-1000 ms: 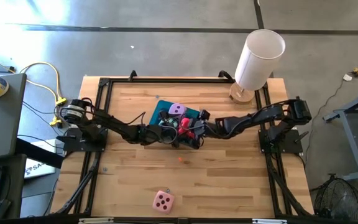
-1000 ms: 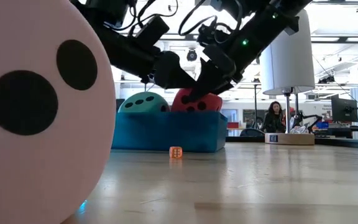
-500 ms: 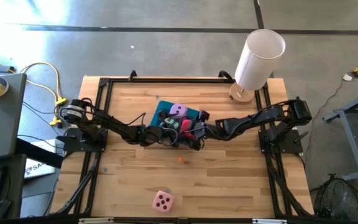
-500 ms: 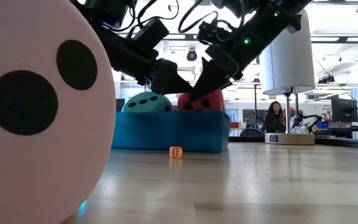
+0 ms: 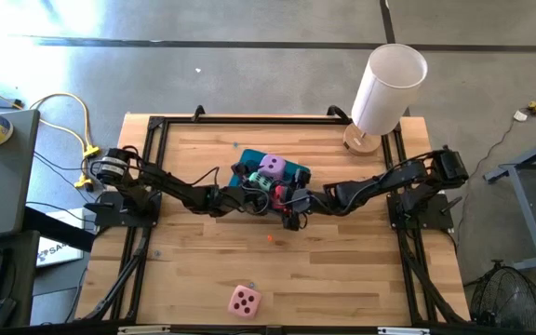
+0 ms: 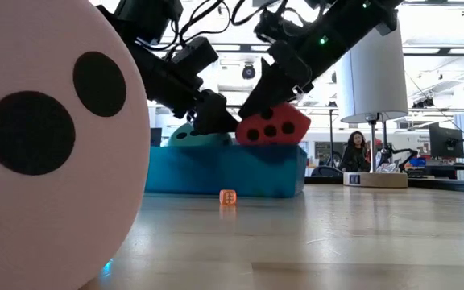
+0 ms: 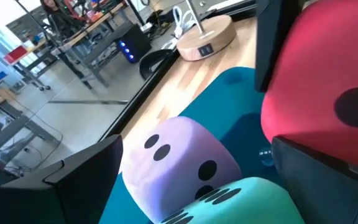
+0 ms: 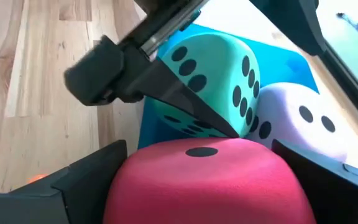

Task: Pick & Place Dice
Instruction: Put the large red dice into the blue bin

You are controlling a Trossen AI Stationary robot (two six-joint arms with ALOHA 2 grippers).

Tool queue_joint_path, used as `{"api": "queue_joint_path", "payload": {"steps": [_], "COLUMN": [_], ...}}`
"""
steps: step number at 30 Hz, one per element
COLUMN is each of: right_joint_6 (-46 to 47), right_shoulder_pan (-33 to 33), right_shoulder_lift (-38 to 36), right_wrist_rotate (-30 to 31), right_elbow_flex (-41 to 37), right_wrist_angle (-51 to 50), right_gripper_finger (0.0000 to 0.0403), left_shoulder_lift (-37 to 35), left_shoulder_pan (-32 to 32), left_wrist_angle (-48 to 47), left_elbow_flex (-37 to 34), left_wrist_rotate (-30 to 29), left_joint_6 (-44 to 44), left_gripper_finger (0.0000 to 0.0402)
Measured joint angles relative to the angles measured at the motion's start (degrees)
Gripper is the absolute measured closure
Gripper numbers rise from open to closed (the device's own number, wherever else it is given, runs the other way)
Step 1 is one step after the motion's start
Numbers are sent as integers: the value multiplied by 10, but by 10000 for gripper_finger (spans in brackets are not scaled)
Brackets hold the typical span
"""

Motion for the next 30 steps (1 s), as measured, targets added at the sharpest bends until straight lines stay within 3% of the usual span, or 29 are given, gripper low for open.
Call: {"api": "queue_joint_path", "payload": {"steps": [10, 19, 24, 30], "right_joint_6": [-12, 0, -1, -33], "right_shoulder_pan": [-6, -14, -22, -26], "right_shoulder_lift": [-1, 2, 2, 3], "right_wrist_rotate": [22, 44, 41, 24], "right_elbow_flex": [0, 0, 0, 0], "right_wrist_angle": [10, 4, 13, 42], "right_gripper_finger": [20, 20, 20, 20], "left_shoulder_lift": [0, -1, -2, -2], "left_shoulder_pan": [-6, -51, -64, -45], "left_wrist_angle": [12, 123, 171, 144], "left_elbow_flex": [0, 0, 0, 0], "left_wrist_rotate": [-54, -103, -73, -22], "left_joint_6": [16, 97, 118, 75], "left_gripper_finger": [2, 2, 2, 2]}}
